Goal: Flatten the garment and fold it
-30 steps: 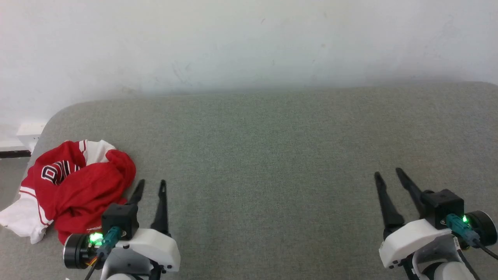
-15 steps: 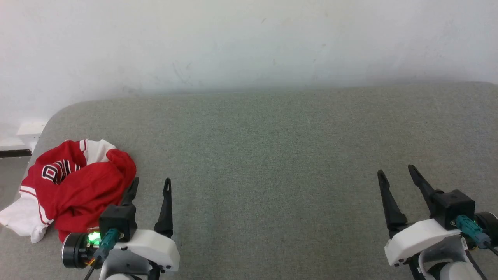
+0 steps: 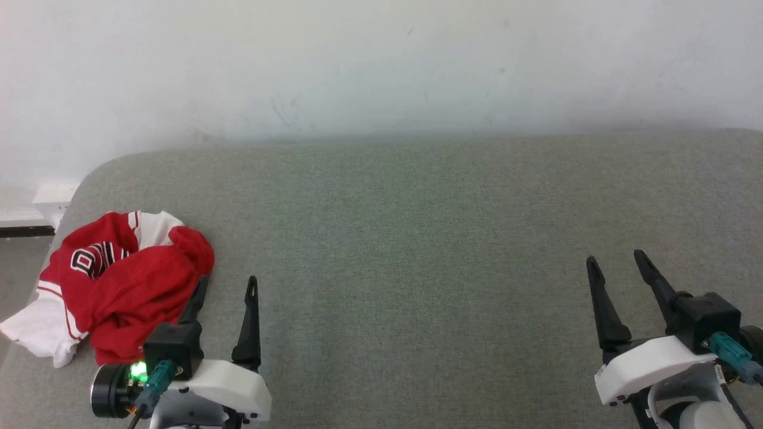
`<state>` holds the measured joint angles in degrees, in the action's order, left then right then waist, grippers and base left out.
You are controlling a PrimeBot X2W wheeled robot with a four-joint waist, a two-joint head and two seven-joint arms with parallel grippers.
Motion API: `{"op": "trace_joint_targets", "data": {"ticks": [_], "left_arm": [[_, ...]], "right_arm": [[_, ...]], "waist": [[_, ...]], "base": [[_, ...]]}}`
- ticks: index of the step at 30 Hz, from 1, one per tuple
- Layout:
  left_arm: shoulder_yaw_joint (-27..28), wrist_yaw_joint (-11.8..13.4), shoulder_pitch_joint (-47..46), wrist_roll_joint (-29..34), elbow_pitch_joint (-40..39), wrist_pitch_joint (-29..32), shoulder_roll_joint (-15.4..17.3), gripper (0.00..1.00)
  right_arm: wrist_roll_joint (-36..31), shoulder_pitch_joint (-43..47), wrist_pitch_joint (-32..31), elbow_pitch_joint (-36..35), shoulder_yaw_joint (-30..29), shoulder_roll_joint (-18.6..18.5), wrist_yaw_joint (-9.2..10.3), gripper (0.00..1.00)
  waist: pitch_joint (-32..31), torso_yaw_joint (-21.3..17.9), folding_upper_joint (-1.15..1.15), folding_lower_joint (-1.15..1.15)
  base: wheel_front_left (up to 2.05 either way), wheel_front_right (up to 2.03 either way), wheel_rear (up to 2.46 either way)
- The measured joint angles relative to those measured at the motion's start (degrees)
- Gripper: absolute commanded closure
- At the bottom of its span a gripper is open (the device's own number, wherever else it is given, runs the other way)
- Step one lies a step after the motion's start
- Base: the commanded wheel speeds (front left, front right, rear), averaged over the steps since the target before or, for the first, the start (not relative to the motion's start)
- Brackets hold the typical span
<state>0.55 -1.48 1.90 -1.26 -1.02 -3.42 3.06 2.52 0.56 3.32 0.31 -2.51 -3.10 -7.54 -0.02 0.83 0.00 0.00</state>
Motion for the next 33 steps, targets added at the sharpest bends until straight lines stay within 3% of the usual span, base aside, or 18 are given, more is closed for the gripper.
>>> {"op": "trace_joint_targets", "data": {"ticks": [15,33], "left_arm": [[0.86,-0.08,1.12,-1.02,-0.96,-1.69,0.00,0.00],[1.65,-0.48,2.65,-2.31,-1.76,-3.87,-0.01,0.00]], "right_arm": [[0.65,0.12,1.85,-0.08,-0.33,0.01,0.00,0.00],[1.64,0.17,3.94,0.25,0.82,0.02,0.00,0.00]], "waist": [[-0.17,2.79,0.00,0.00],[-0.33,9.16,0.01,0.00]], "base": [[0.00,0.00,0.00],[0.00,0.00,0.00]]}}
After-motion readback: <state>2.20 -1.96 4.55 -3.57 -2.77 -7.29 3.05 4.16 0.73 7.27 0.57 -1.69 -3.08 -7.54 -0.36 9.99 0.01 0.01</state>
